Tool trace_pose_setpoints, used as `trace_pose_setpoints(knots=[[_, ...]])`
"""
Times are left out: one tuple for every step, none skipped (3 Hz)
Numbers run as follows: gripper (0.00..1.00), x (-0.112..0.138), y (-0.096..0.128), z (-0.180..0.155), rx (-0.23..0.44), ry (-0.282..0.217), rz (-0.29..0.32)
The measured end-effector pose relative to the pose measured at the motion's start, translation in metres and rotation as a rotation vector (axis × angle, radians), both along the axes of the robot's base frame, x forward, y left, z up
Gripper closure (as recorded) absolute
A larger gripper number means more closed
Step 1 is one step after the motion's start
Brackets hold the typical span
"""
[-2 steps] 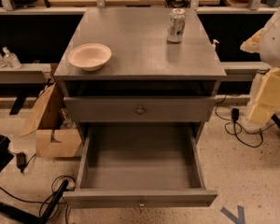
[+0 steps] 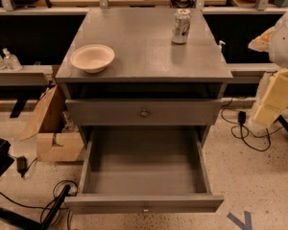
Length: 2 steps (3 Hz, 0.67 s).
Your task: Place 7up can into middle drawer
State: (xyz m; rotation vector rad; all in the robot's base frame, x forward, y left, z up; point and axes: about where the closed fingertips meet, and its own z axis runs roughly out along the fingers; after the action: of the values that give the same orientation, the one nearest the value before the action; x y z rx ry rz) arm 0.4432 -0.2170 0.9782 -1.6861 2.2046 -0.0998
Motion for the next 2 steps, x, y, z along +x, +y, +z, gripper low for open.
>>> trace_pose_setpoints(knots=[[0.00, 0.023, -0.005, -0.011, 0.107, -0.066, -0.030], [0.00, 0.071, -0.007, -0.013, 0.258, -0.182, -0.061]])
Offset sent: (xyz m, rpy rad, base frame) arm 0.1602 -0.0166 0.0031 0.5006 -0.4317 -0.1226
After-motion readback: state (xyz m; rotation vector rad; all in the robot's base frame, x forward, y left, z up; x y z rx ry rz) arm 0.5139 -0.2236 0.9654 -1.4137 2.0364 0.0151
